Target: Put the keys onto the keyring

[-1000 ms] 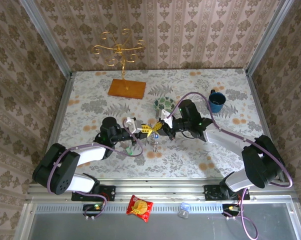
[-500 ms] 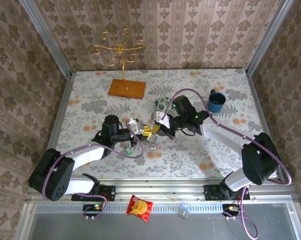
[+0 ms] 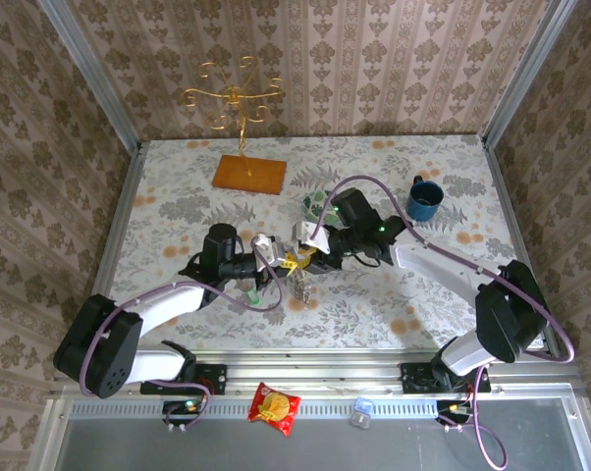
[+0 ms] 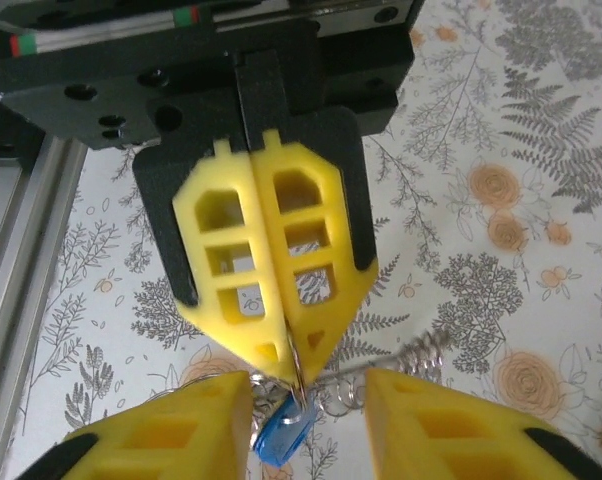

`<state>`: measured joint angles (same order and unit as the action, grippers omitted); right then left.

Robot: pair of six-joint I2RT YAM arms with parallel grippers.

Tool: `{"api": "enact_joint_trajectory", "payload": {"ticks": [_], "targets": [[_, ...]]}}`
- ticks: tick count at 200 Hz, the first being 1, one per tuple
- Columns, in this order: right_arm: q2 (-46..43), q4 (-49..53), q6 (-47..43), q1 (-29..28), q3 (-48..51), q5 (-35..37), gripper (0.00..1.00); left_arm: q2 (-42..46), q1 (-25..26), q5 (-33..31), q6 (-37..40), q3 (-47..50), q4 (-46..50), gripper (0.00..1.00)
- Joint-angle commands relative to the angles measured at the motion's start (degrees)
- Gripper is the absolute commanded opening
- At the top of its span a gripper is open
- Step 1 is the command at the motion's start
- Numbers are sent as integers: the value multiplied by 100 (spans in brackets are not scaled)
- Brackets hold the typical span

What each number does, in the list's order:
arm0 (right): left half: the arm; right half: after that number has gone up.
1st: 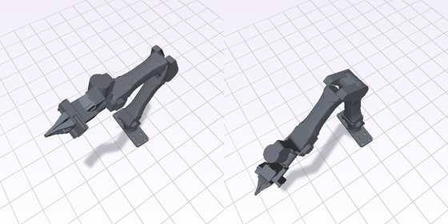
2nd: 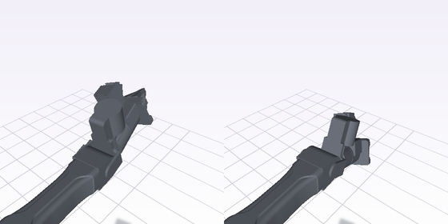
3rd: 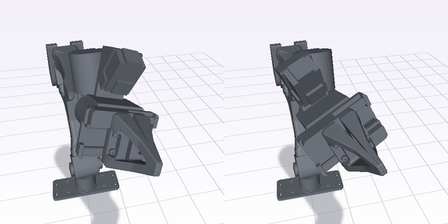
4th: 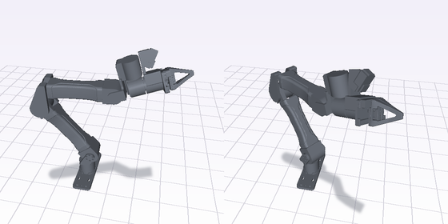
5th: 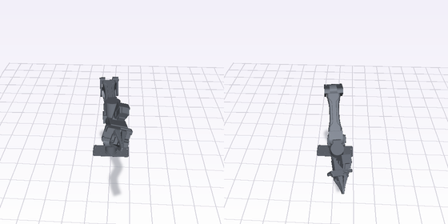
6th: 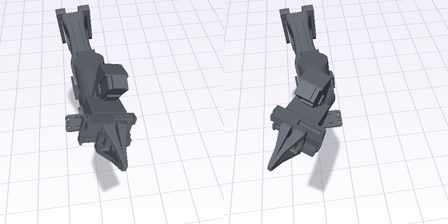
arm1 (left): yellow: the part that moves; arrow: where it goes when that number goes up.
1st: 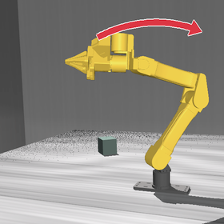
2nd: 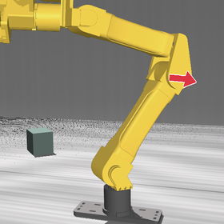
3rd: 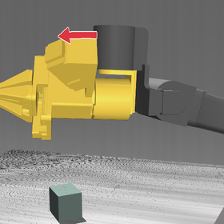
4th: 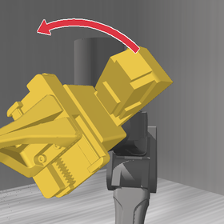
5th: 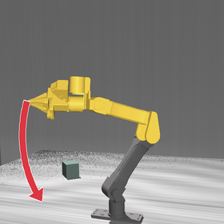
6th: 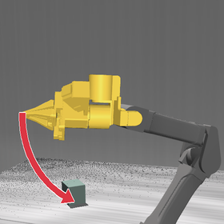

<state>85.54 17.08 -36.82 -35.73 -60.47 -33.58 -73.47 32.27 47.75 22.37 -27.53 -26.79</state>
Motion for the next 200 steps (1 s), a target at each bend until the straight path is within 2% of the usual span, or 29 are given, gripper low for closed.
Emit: {"api": "enact_joint_trajectory", "payload": {"ticks": [1,46,90,130,200], "targets": [[-414,-583,666,203,437,-227,39,133,7,63,79,-71,-121,0],[-538,-1151,1143,180,981,-257,39,88,7,60,-147,2,-446,0],[-320,-1377,1155,23,1037,-20,36,54,7,101,-417,106,-774,0],[-227,-1353,1090,-22,977,61,28,35,7,98,-476,137,-853,0],[-218,-914,763,-22,822,307,4,-35,7,209,-585,172,-1122,0]]}}
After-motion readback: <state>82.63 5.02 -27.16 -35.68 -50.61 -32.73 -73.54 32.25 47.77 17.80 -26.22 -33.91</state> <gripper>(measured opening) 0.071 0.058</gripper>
